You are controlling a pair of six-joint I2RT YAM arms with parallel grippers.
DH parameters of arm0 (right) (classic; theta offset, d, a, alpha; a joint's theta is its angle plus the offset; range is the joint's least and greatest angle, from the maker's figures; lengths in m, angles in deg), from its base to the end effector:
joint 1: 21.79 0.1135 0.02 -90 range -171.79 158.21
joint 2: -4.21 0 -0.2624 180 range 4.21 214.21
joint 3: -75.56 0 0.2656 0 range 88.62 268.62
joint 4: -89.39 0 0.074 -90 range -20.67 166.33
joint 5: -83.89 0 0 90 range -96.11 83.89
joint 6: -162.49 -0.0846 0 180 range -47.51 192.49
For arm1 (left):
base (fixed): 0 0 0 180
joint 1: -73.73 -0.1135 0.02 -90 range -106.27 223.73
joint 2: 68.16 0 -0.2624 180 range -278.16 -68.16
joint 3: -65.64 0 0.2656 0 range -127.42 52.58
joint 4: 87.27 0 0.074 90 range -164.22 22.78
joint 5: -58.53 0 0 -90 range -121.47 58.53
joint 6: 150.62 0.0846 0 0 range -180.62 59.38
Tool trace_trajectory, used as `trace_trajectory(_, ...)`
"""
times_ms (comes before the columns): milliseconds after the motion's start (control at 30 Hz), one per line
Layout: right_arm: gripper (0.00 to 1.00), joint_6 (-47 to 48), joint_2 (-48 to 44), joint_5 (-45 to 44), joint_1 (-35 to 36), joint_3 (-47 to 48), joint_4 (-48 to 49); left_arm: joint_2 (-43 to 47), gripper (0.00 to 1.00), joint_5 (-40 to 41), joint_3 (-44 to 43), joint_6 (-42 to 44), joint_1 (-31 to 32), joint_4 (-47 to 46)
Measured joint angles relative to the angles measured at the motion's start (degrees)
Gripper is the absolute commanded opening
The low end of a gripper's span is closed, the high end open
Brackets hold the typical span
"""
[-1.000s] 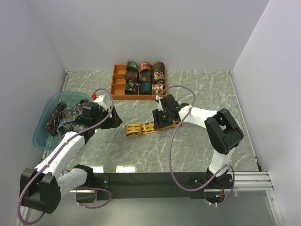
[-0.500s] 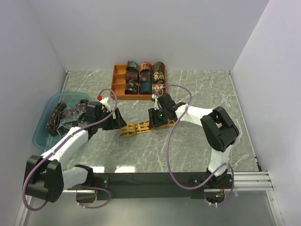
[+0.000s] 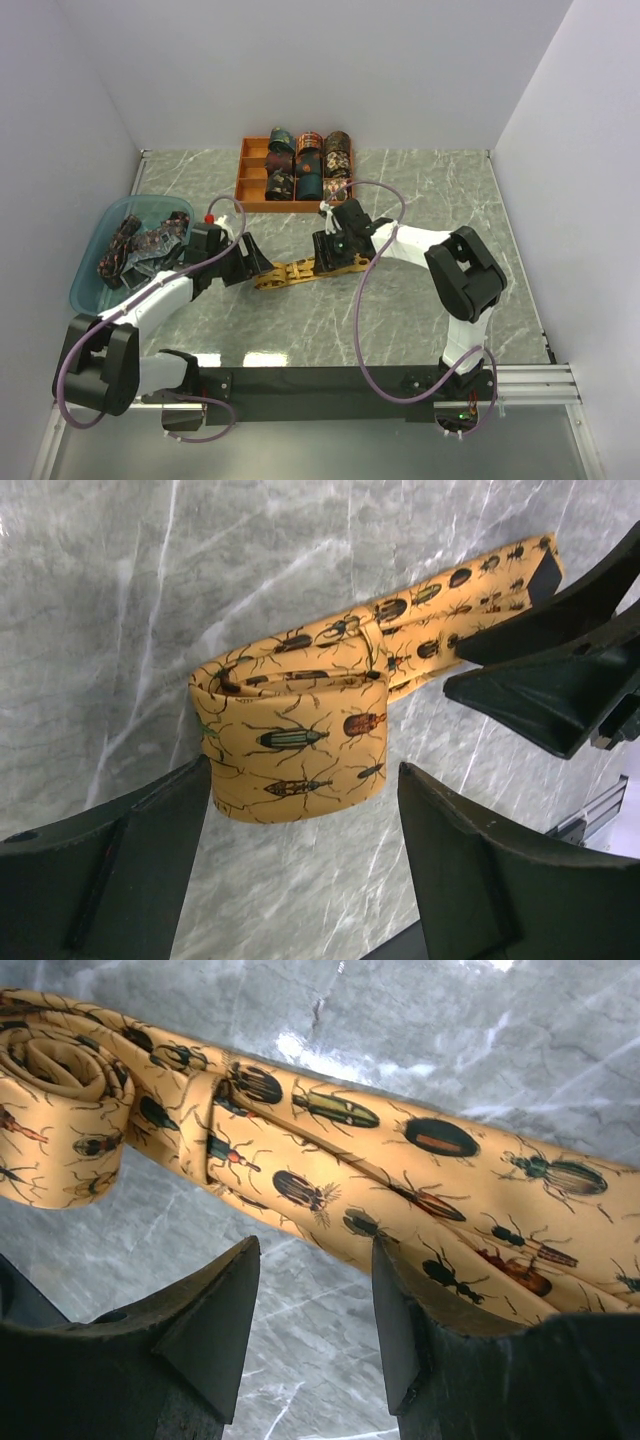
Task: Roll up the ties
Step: Roll the tie
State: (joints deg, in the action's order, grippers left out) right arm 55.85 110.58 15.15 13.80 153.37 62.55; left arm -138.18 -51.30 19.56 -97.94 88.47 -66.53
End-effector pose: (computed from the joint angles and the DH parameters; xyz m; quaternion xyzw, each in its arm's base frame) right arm 0.3188 0.2659 0.1125 -0.2086 0.9165 0.2868 0.1849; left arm 0.2657 -0.0996 0.1443 -0.1129 0.9044 -0.3093 0.2713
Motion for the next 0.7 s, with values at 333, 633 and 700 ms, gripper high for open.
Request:
trace_trajectory(333,0.55,1.1,3.9,1.7,0.7,4.7,0.0,-2.1,0.81,0.2,0.0,-1.6,0.0,-2.1)
trace_trajectory(633,0.55,2.1,6.4,3.7,1.5,7.7,-0.4,-3.8,0.81,0.2,0.0,-1.9,0.0,-2.5)
trace_trajectory(700,0.55,2.4,6.8,4.0,1.7,8.3,-0.5,-4.3,0.81,0.2,0.0,-2.2,0.0,-2.6)
